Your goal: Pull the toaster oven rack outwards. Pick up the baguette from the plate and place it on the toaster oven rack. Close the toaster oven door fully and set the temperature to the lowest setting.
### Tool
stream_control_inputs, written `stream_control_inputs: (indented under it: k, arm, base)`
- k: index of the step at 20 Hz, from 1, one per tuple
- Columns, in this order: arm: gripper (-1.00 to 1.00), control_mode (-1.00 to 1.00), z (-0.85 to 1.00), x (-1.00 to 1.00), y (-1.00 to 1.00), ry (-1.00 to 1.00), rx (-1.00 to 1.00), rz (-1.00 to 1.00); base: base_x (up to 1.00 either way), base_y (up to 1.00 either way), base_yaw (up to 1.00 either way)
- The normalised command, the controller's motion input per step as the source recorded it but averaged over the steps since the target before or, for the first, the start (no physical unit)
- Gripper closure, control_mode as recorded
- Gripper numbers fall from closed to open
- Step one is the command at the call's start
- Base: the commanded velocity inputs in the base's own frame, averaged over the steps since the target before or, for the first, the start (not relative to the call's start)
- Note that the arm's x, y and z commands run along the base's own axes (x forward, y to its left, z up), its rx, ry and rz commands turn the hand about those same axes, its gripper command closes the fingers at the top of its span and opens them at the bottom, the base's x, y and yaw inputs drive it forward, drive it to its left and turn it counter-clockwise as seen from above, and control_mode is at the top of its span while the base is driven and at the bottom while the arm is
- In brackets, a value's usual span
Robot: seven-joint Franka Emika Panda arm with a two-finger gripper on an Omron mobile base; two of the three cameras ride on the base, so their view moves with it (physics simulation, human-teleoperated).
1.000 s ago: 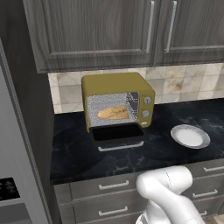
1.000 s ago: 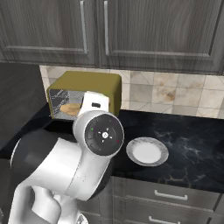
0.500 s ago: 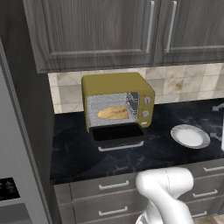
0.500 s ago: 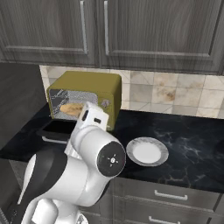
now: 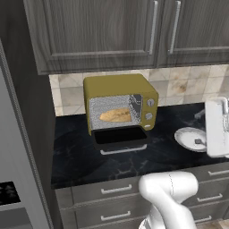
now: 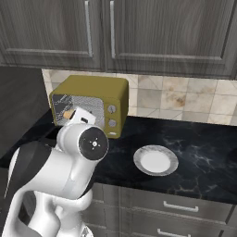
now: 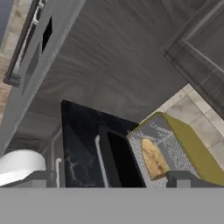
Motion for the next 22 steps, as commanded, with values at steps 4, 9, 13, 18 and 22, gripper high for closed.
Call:
stream_control_inputs:
  k: [4,9,13,18,22]
  arm:
    - [-1.0,-1.0,-0.16,0.0,0.4,0.08,-0.01,0.03]
    - [-1.0,-1.0,0.0,0.0,0.65,0.07,-0.15,0.0]
    - [-1.0,-1.0,0.04,0.0,0.71,0.02,-0.23,0.0]
    - [-1.0,-1.0,0.13,0.14,0.4,0.12,-0.29,0.03]
    - [-1.0,-1.0,0.08,0.35,0.0,0.23,-0.15,0.14]
  base:
    - [0.0,0.0,0.0]
    - [0.0,0.0,0.0]
    - [0.0,0.0,0.0]
    - [0.0,0.0,0.0]
    - [0.0,0.0,0.0]
